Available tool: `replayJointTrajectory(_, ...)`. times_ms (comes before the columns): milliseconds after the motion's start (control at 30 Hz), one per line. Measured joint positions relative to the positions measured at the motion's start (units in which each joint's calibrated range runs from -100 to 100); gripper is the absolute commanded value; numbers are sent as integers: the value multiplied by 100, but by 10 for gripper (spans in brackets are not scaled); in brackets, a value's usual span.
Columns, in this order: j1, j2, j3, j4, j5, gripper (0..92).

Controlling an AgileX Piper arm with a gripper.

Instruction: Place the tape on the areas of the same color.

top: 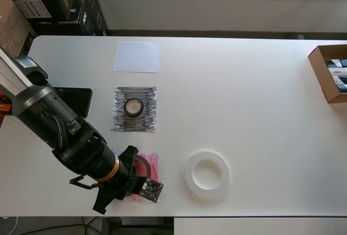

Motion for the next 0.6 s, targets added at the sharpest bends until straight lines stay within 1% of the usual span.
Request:
replayJointTrajectory(167, 185, -650, -377, 0, 83, 328)
replayJointTrajectory(300, 373, -861, -786, 12, 146, 322)
replayJointTrajectory(433, 595, -854, -1297, 12, 393, 322)
replayJointTrajectory(600, 843, -503, -1871, -3, 865, 322)
